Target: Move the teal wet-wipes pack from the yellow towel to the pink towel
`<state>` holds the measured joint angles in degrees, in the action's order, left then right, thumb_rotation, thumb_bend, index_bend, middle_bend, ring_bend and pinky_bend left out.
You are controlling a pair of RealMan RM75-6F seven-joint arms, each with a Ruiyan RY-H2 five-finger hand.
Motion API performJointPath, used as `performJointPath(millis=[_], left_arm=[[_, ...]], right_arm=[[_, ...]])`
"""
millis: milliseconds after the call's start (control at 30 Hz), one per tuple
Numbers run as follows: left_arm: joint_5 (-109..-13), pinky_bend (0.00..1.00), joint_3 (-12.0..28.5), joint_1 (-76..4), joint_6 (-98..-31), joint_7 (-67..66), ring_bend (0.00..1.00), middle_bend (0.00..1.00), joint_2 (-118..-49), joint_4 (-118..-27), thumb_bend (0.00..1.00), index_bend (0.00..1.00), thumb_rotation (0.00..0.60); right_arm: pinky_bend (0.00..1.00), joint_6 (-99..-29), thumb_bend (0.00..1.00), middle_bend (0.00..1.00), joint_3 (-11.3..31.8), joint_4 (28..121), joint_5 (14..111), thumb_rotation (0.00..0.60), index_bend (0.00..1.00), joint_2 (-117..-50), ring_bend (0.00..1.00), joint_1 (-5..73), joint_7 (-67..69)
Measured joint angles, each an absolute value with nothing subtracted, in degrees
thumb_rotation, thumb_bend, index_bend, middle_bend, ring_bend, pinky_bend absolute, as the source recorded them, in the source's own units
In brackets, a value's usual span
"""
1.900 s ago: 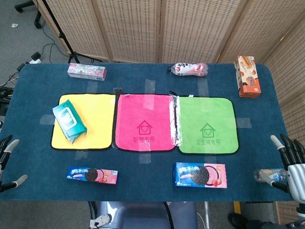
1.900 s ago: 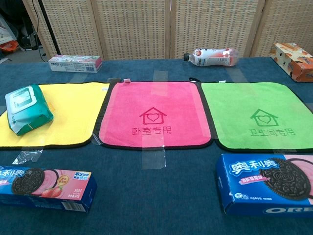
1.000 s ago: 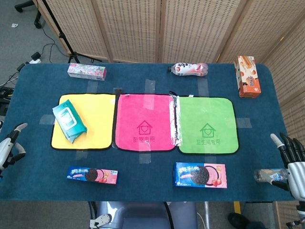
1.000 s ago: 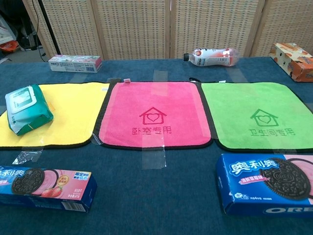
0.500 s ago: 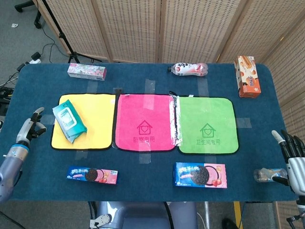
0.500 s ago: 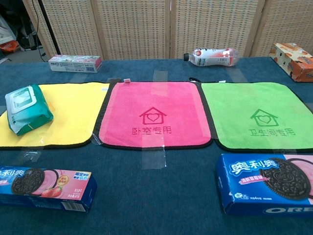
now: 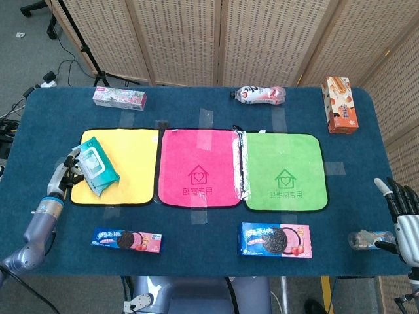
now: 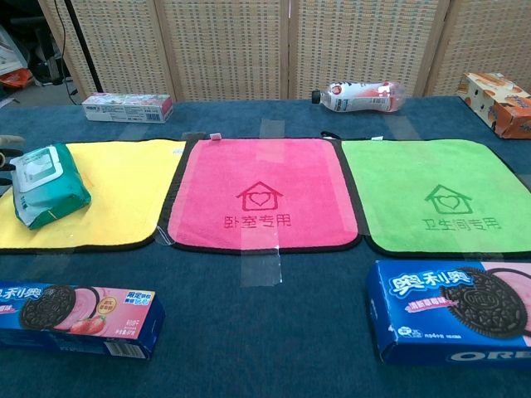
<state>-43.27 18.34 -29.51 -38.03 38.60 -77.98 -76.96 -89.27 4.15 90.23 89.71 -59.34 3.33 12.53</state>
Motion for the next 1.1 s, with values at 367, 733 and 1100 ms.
performJointPath(millis=[367,733,1100], left_arm=[[-37.4,0.0,20.4,-31.8,-44.0,31.8,0.0,0.0,-83.3,-80.4,1.0,0.0,0.6],[-32.5,0.0,22.4,-35.2,-51.0,22.9,0.0,0.0,-91.4,-80.9,1.0,0.0,0.6],[-31.3,0.0,25.6,-38.7,-56.9,15.9,0.0,0.0,-97.3,-83.1,1.0,0.0,0.6]], right_arm=[[0.0,-89.2,0.0,0.0,4.2,90.2,89.3,0.6,0.0,-59.3,0.0,3.3,12.7],[0.0,-88.7,0.0,0.0,4.4,90.1,88.5,0.6,0.0,-59.2,0.0,3.3,13.2],[0.0,-88.8,0.0,0.0,4.5,89.9,88.2,0.6,0.0,-58.9,0.0,3.0,14.3]])
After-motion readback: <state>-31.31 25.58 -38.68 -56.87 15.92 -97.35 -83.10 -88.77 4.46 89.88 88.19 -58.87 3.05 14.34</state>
